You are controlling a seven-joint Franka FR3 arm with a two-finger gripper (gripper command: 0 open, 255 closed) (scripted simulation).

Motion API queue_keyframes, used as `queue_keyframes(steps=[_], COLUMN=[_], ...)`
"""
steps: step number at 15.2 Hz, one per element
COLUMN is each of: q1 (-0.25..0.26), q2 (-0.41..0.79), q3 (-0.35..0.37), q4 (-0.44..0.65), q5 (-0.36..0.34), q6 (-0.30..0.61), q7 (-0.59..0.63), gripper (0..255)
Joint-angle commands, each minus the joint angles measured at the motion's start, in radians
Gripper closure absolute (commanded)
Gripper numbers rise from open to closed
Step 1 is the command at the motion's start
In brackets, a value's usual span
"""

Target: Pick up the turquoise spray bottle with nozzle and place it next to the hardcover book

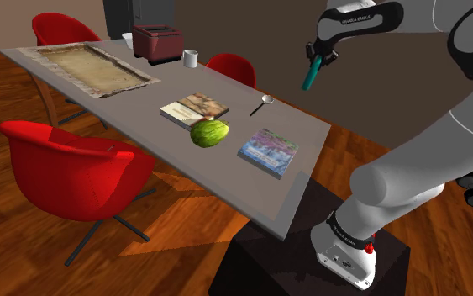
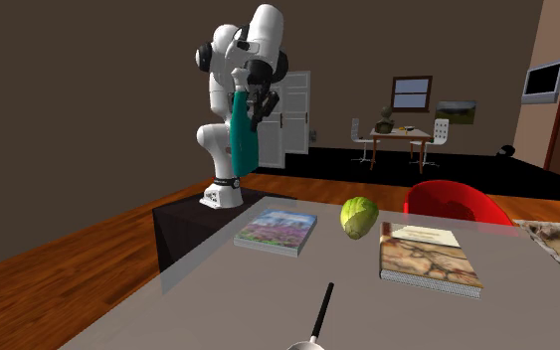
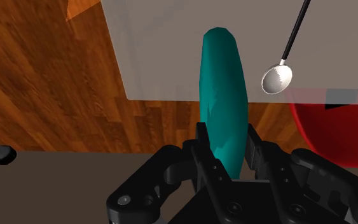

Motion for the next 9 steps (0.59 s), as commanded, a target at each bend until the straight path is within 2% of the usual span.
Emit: queue_keyframes(steps=[1, 7, 9], q1=[0.002, 0.006, 0.023], q2=[-0.002, -0.007, 0.031], q3=[0.001, 0.003, 0.029], q4=[0.022, 0.091, 0.137], q5=[0.007, 0.026, 0.018], q6=[-0.023, -0.092, -0.117], q7=[-0.010, -0.041, 0.000], gripper=[255, 255, 255])
